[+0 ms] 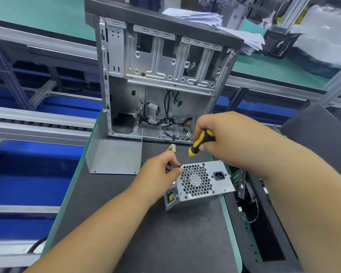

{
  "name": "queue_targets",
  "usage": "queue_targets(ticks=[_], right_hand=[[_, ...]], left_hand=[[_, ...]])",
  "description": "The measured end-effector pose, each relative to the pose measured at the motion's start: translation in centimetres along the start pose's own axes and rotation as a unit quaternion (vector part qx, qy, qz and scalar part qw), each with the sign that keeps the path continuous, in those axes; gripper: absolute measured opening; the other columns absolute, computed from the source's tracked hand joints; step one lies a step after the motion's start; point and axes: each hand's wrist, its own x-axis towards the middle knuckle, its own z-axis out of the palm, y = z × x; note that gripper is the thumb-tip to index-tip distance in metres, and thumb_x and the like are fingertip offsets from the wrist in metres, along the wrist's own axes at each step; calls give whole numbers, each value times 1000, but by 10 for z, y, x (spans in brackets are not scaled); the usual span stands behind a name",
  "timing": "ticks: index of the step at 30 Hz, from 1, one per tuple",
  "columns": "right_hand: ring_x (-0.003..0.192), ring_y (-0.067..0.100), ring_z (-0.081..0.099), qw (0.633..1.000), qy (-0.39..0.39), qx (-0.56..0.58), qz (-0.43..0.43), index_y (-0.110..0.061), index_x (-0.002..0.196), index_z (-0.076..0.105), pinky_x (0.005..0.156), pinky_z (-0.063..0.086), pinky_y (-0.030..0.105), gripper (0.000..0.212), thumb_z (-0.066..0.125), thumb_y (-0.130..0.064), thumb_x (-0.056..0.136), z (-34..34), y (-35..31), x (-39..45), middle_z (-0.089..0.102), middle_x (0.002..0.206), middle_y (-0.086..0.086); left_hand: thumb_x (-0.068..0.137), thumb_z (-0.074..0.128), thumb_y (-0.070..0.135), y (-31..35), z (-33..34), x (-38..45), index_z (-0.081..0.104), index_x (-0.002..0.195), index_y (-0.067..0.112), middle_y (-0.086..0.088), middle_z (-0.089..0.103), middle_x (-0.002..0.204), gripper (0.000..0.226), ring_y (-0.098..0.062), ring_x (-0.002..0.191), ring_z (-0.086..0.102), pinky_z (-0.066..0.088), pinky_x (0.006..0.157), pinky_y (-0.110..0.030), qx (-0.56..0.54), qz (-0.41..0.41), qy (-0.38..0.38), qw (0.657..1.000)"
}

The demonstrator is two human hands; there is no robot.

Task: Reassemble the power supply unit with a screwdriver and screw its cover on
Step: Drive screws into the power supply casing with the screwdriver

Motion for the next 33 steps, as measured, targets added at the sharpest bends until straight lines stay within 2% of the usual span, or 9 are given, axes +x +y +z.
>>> queue_targets(ticks=[6, 12, 15, 18, 23, 25, 29, 31, 33], right_hand=[[52, 17, 40, 976, 71, -176, 111, -17, 64, 44, 46, 26, 27, 61, 27, -68, 93, 19, -11, 12, 45, 60, 2], [64, 6, 44, 995, 49, 86, -1, -26, 104, 42, 51, 27, 26, 17, 55, -33, 95, 16, -7, 2, 46, 82, -11], [60, 8, 38, 996, 85, -18, 22, -21, 88, 42, 48, 25, 27, 26, 53, -43, 96, 16, -9, 8, 44, 73, -7], [54, 15, 37, 980, 106, -140, 96, -21, 69, 37, 46, 22, 28, 48, 33, -58, 99, 21, -11, 13, 43, 63, -2], [62, 9, 46, 997, 45, 67, -3, -26, 97, 45, 50, 27, 29, 11, 49, -37, 97, 13, -14, 2, 48, 76, -8], [66, 13, 46, 998, 52, 31, -6, -25, 90, 47, 50, 27, 27, 15, 51, -37, 97, 11, -12, 4, 49, 78, -7], [62, 23, 47, 975, 91, -146, 139, -21, 67, 40, 48, 27, 29, 49, 32, -56, 100, 22, -11, 13, 45, 63, 0], [61, 19, 49, 982, 79, -114, 130, -20, 74, 44, 49, 30, 30, 48, 29, -57, 100, 24, -9, 12, 49, 68, 0], [63, 11, 48, 996, 40, 18, 74, -23, 90, 45, 51, 30, 31, 26, 41, -46, 100, 16, -5, 4, 50, 77, -5]], left_hand=[[87, 69, 31, -1, -1, 2, 54, 78, 37, 15, 62, 79, 19, -4, 64, 58, 52, 63, -30, 4, -12, 2, 1000], [85, 72, 31, 0, 0, 5, 54, 75, 35, 12, 59, 68, 21, -6, 61, 54, 42, 57, -24, 6, -13, -4, 1000], [85, 72, 31, 0, -1, 4, 56, 77, 34, 10, 61, 71, 18, -9, 64, 56, 48, 60, -27, -7, -15, -4, 1000], [84, 72, 32, -1, 0, 4, 57, 78, 35, 9, 63, 75, 16, -9, 66, 58, 52, 65, -33, -7, -18, -4, 1000], [83, 73, 31, -1, 0, 4, 54, 84, 40, 15, 60, 87, 21, -7, 63, 53, 53, 68, -34, -22, -14, -1, 1000], [82, 73, 32, -2, 1, 3, 52, 88, 41, 15, 60, 89, 23, -8, 61, 54, 54, 68, -35, -32, -15, -4, 999], [83, 73, 32, -1, 1, 0, 51, 91, 42, 14, 59, 91, 25, -15, 66, 59, 54, 70, -37, -30, -8, -11, 999], [83, 72, 31, 0, 0, 1, 52, 90, 41, 14, 59, 92, 24, -17, 67, 60, 55, 71, -38, -28, -8, -12, 999], [83, 73, 31, 0, 0, 1, 52, 90, 42, 15, 59, 91, 24, -13, 65, 58, 55, 72, -36, -23, -9, -12, 1000]])
